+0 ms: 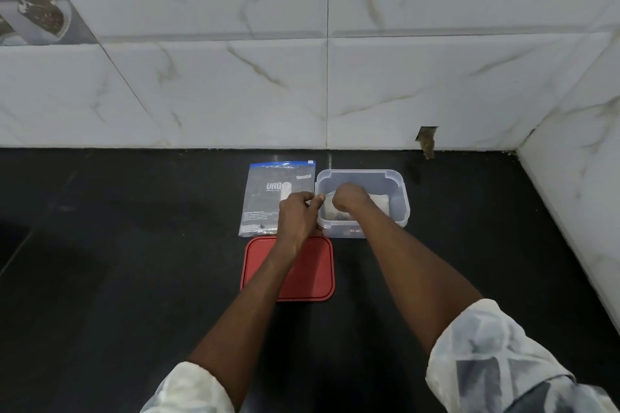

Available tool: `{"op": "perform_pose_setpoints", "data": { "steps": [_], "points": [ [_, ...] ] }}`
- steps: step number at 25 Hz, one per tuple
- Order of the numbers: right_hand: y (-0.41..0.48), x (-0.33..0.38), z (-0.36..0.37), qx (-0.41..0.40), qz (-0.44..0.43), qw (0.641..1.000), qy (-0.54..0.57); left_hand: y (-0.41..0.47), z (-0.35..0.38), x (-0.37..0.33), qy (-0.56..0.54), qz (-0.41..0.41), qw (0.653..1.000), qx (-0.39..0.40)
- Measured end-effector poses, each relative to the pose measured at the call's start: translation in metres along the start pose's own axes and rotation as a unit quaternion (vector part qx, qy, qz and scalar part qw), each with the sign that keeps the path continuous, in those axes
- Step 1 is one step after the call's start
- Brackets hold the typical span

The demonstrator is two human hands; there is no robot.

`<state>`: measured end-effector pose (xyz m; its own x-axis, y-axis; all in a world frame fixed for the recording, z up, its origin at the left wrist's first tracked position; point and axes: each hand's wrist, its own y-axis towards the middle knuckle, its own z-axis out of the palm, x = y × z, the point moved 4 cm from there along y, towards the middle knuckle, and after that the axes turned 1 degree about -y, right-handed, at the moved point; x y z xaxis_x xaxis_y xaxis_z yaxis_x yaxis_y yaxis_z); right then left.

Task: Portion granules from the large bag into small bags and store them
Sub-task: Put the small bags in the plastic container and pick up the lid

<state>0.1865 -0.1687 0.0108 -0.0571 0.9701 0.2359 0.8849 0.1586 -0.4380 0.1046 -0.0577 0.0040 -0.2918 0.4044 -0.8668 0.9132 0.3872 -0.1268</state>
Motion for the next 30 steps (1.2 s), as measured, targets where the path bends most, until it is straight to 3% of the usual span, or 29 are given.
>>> {"op": "perform_pose_setpoints", "data": {
  "steps": [3, 9, 12, 14, 16, 18, 21, 26, 30],
  "points": [
    [0.000, -0.003, -0.008, 0.016, -0.002, 1.000, -0.023, 0.000, 0.000, -0.001, 0.001, -0.007, 1.000, -0.006],
    [-0.005, -0.007, -0.010, -0.113, -0.040, 0.991, -0.056, -0.002, 0.001, -0.004, 0.031, -0.016, 0.999, -0.010],
    [-0.003, -0.022, -0.025, -0.131, -0.040, 0.991, 0.008, -0.006, -0.003, -0.016, 0.151, 0.000, 0.985, -0.079],
    [0.002, -0.043, -0.045, -0.117, -0.020, 0.990, 0.074, -0.004, -0.007, -0.033, 0.157, 0.066, 0.980, -0.104],
    [0.006, -0.060, -0.058, -0.075, -0.017, 0.995, 0.055, 0.008, 0.000, -0.046, 0.148, 0.105, 0.983, -0.037],
    [0.003, -0.062, -0.055, -0.013, -0.037, 0.999, 0.003, 0.022, 0.021, -0.056, 0.201, 0.108, 0.969, 0.100],
    [-0.001, -0.055, -0.024, 0.037, -0.071, 0.995, -0.051, 0.027, 0.061, -0.063, 0.372, 0.131, 0.886, 0.245],
    [0.006, -0.060, -0.003, 0.018, -0.045, 0.999, -0.020, 0.044, 0.081, -0.041, 0.497, 0.102, 0.802, 0.315],
    [0.008, -0.061, -0.002, 0.016, -0.062, 0.993, -0.097, 0.051, 0.083, -0.037, 0.513, 0.101, 0.787, 0.327]
  ]
}}
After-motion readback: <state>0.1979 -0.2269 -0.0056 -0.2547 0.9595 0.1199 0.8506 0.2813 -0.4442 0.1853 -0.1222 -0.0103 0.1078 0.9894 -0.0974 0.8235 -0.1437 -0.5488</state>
